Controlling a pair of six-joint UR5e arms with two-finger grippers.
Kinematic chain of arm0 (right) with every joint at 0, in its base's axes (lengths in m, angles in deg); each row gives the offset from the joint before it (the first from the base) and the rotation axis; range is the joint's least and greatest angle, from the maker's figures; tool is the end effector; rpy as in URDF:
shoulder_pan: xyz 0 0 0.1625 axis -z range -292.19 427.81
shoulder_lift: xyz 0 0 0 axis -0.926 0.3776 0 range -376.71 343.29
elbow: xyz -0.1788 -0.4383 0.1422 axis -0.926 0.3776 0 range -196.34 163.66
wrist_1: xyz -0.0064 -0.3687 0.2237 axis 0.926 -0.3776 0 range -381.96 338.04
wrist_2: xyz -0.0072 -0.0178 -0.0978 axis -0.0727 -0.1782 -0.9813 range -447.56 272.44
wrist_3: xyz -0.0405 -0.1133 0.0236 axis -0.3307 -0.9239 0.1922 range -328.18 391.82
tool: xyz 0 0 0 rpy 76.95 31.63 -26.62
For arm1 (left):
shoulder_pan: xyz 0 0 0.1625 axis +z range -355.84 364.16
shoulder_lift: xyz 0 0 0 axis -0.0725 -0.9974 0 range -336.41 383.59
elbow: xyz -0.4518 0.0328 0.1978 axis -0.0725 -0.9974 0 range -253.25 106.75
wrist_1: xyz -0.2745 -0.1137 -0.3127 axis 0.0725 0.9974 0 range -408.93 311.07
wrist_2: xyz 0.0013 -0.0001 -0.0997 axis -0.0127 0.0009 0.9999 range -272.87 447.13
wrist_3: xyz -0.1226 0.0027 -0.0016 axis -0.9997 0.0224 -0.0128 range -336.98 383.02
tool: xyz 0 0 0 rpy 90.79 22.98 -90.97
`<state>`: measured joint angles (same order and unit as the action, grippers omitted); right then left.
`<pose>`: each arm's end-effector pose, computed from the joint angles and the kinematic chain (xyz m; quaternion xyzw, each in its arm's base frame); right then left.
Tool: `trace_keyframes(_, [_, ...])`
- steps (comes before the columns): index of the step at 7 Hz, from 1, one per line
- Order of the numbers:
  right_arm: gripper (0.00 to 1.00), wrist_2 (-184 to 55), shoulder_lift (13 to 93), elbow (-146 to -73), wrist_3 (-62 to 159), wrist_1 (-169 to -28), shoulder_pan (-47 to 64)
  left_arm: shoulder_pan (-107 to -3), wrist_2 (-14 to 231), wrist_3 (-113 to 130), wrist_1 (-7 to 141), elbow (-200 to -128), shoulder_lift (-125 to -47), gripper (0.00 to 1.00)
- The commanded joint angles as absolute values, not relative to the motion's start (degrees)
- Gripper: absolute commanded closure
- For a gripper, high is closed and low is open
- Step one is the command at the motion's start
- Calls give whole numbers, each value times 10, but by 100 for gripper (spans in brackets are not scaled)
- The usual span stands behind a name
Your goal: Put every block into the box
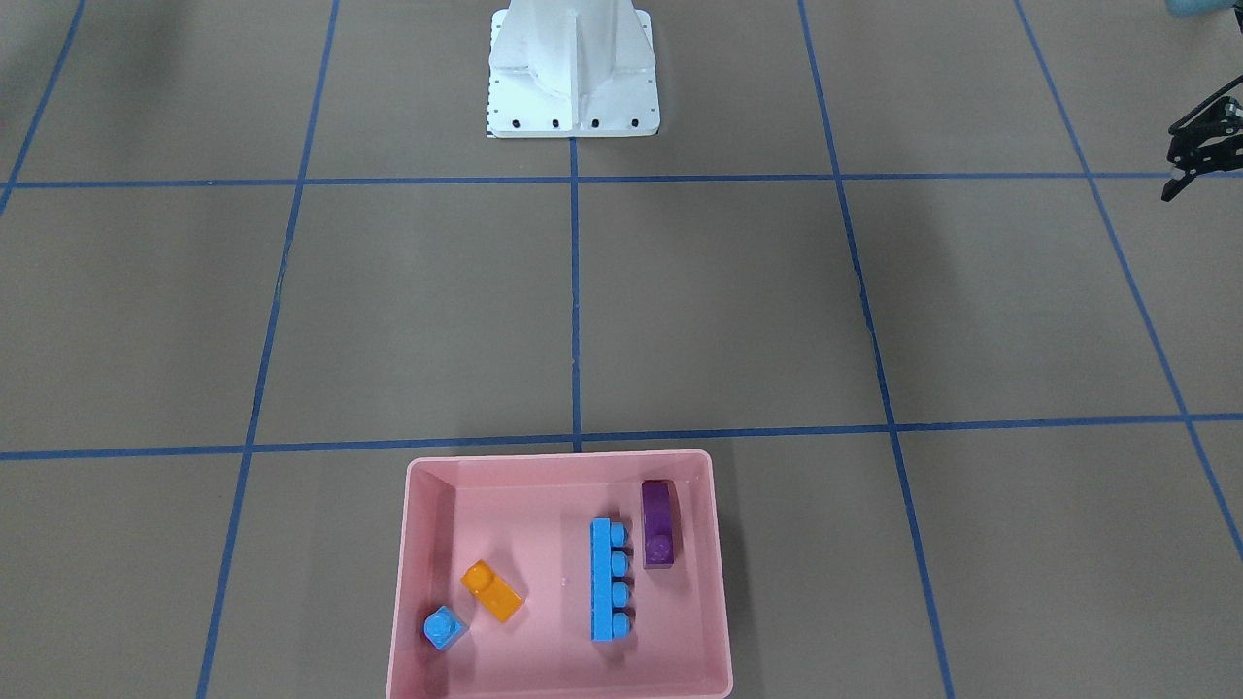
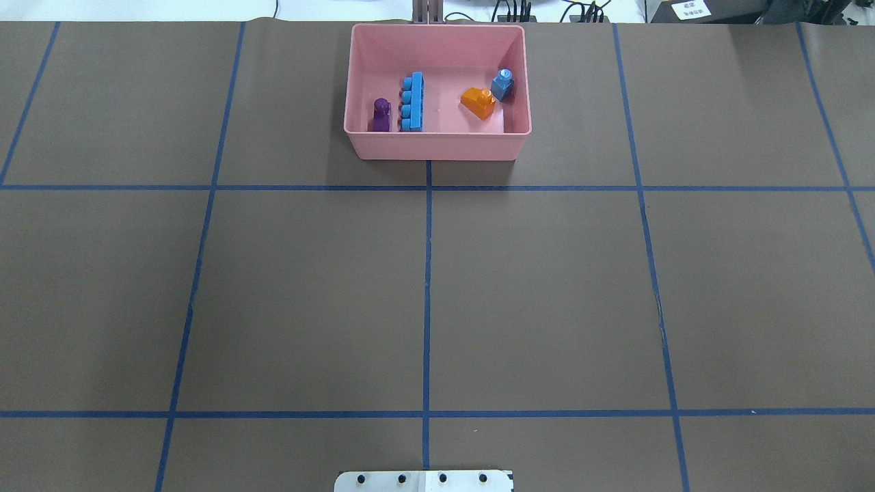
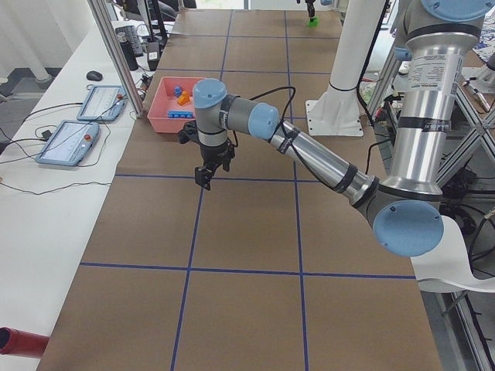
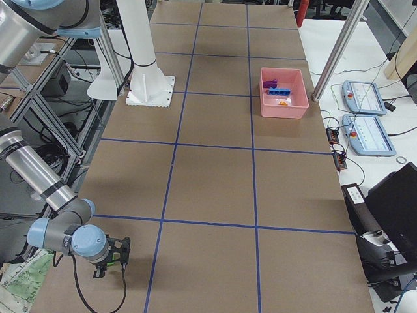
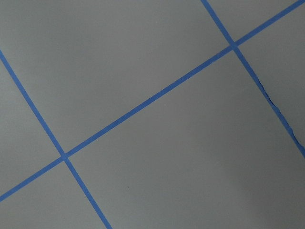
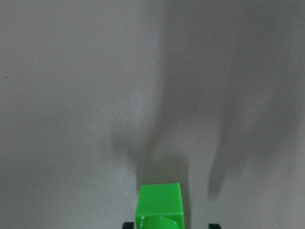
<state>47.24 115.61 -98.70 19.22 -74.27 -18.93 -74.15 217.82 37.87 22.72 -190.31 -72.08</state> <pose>0.0463 -0.0125 0.9482 -0.0677 -0.3856 -0.0865 0.9161 0.0519 -0.5138 0.4979 0.1268 0.3416 0.2559 0.8954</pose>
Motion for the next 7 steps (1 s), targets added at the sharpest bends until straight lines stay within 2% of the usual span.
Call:
trace_keyframes(1, [98,474,1156,-986,182,-743,-190,-742,2178,380,227,-1908,-716,0])
trace_keyframes(5, [100,467,1157,-995,148,-704,-194,-751,2190,379,227,-1907,-705,0])
trace_keyframes(7, [100,467,1150,-1048,154,-715,-211,-759,2190,373,227,-1904,-683,0])
